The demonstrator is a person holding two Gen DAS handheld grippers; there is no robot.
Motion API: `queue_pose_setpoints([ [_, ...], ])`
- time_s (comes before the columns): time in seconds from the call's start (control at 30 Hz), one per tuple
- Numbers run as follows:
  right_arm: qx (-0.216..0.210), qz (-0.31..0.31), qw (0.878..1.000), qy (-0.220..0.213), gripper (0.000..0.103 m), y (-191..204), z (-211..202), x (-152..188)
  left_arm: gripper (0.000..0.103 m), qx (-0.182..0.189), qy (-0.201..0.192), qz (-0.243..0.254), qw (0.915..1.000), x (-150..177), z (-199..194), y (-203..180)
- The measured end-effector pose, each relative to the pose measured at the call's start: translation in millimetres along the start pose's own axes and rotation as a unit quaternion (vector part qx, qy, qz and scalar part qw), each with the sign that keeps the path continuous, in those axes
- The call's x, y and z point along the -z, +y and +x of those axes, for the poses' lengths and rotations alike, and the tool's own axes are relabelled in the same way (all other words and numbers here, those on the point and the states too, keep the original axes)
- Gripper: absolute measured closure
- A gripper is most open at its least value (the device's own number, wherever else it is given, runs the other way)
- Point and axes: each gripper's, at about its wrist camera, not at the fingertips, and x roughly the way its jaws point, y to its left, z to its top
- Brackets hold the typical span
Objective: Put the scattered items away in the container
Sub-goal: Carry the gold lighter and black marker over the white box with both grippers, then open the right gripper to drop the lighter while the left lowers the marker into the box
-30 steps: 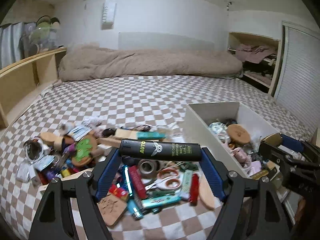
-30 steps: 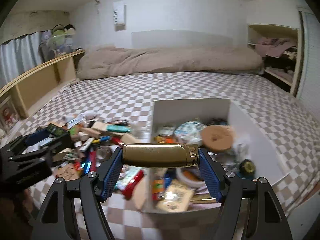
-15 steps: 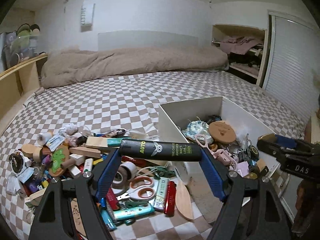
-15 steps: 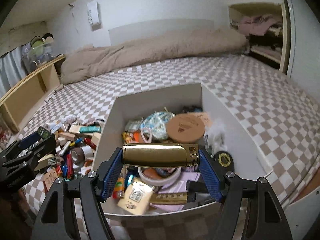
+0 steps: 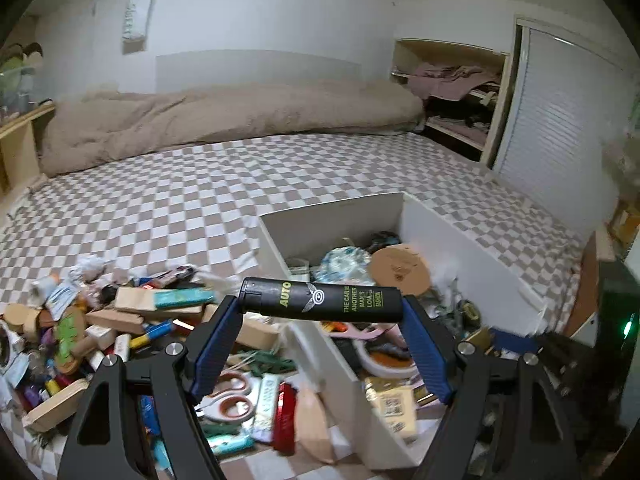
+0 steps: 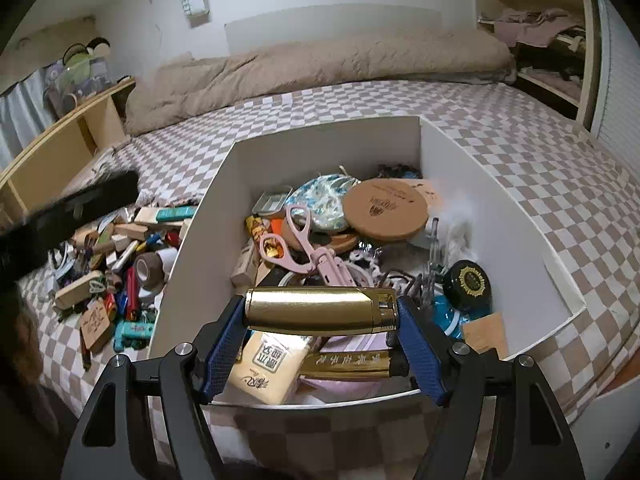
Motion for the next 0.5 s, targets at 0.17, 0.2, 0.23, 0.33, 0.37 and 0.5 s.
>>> queue_pose_setpoints([
  [0.17, -0.008, -0.025, 1.0, 0.013, 0.029, 2, 0, 2, 0.023, 0.026, 0.01, 0.003, 0.9996, -17, 10, -7],
  [0.2, -0.012, -0.026, 0.999, 0.015, 0.029, 1, 1, 2, 0.023, 0.03, 0.012, 0.004, 0.9995, -19, 12, -8],
  [0.23, -0.013, -0.029, 0.999, 0.016, 0.029, 1, 1, 2, 0.023, 0.037, 0.014, 0.006, 0.9992, -21, 14, -9],
  [0.33, -0.002, -0.043, 0.999, 0.02, 0.029, 3, 1, 4, 0.023, 0.051, 0.014, 0.014, 0.9985, -30, 22, -11],
  [0.37, 0.0, -0.046, 0.999, 0.022, 0.029, 3, 1, 4, 0.023, 0.054, 0.013, 0.017, 0.9983, -36, 26, -11],
  [0.5, -0.019, -0.048, 0.998, 0.029, 0.029, 4, -1, 4, 0.023, 0.064, 0.034, 0.041, 0.9965, -61, 44, -13],
])
